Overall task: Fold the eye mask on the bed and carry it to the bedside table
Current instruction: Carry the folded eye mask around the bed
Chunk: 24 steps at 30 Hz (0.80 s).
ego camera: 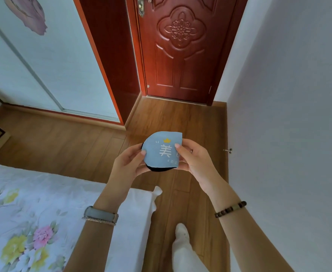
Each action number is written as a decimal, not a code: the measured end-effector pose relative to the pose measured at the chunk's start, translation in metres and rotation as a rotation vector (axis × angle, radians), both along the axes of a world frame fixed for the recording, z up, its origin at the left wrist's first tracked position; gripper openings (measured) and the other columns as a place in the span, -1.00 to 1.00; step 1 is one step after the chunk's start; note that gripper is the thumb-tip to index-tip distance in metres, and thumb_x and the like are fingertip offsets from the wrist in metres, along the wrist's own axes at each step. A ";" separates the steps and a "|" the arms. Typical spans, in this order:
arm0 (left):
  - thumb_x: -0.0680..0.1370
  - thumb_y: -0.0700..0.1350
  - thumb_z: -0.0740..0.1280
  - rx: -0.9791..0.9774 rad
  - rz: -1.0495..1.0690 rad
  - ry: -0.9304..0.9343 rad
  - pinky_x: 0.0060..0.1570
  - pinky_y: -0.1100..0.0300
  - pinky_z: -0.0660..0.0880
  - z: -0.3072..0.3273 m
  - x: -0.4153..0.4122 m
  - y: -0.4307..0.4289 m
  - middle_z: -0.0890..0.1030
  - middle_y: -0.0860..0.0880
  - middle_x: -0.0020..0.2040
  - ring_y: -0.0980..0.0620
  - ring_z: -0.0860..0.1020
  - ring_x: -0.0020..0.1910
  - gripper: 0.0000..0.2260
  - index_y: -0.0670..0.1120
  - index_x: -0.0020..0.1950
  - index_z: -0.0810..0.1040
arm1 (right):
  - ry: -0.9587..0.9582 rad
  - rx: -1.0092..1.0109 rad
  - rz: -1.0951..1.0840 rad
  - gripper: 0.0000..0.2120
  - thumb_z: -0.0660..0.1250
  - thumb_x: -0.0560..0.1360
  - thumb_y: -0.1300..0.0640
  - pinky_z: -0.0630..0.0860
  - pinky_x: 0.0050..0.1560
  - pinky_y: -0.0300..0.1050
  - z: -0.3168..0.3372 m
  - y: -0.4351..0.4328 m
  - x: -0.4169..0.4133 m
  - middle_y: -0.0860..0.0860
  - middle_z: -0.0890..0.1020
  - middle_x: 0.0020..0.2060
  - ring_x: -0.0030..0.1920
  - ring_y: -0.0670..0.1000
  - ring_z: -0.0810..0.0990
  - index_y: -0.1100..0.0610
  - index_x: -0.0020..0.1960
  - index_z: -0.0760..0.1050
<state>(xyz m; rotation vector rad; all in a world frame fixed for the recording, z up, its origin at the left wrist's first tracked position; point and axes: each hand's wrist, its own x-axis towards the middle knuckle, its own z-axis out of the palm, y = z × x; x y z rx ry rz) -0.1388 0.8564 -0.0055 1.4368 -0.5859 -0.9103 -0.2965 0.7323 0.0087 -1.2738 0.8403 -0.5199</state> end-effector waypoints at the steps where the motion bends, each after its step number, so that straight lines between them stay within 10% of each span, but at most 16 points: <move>1: 0.53 -0.12 0.33 0.005 0.017 0.009 0.02 0.04 0.63 -0.001 0.005 -0.016 0.66 -0.11 0.16 -0.05 0.67 0.13 -0.67 -0.15 0.29 0.52 | 0.003 0.002 0.008 -0.80 0.33 0.58 0.11 0.66 -0.18 -0.21 0.000 -0.017 0.006 -0.07 0.68 0.03 -0.02 -0.14 0.72 0.05 0.20 0.51; 24: 0.58 -0.18 0.32 -0.073 0.318 0.111 -0.19 0.21 0.65 -0.018 0.158 -0.194 0.74 -0.04 -0.02 -0.02 0.72 -0.06 -0.82 -0.13 0.16 0.58 | 0.004 0.034 0.286 -0.66 0.35 0.57 0.07 0.68 -0.07 -0.07 -0.006 -0.231 0.192 0.08 0.67 0.15 0.11 0.00 0.69 0.12 0.32 0.51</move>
